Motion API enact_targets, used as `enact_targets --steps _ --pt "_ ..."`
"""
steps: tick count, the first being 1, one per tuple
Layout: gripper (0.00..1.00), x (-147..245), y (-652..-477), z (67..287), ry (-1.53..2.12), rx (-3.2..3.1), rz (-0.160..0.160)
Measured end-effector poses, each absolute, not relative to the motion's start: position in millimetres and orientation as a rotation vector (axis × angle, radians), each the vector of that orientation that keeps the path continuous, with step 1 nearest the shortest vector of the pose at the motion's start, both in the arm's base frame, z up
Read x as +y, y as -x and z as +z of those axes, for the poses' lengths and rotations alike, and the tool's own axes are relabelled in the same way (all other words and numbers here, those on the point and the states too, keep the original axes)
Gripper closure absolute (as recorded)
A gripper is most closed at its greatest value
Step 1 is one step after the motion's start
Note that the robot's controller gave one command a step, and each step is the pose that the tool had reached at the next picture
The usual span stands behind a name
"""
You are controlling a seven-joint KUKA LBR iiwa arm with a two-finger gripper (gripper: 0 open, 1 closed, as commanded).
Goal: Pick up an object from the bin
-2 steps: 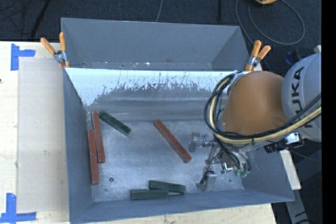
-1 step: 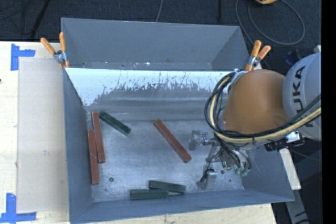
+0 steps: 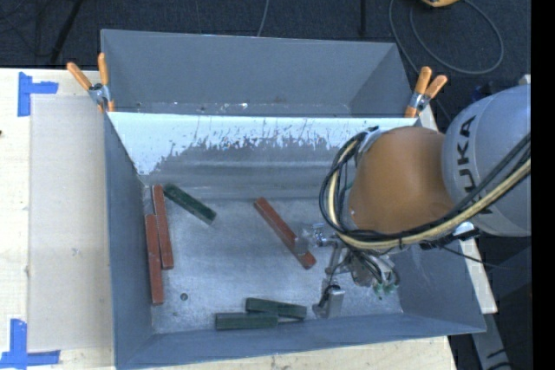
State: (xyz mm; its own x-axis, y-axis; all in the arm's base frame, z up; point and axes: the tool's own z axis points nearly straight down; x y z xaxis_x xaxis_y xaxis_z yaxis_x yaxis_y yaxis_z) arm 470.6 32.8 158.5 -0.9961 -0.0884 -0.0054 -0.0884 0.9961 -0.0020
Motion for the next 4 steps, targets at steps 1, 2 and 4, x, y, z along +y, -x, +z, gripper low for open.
enact_targets --steps 1,2,4 --pt "0.00 66 -472.3 111 0.232 3.135 0.000" --pt "0.00 52 -481.6 92 0.136 3.142 0.002" --pt "0.00 110 -480.0 72 0.538 3.084 0.001"
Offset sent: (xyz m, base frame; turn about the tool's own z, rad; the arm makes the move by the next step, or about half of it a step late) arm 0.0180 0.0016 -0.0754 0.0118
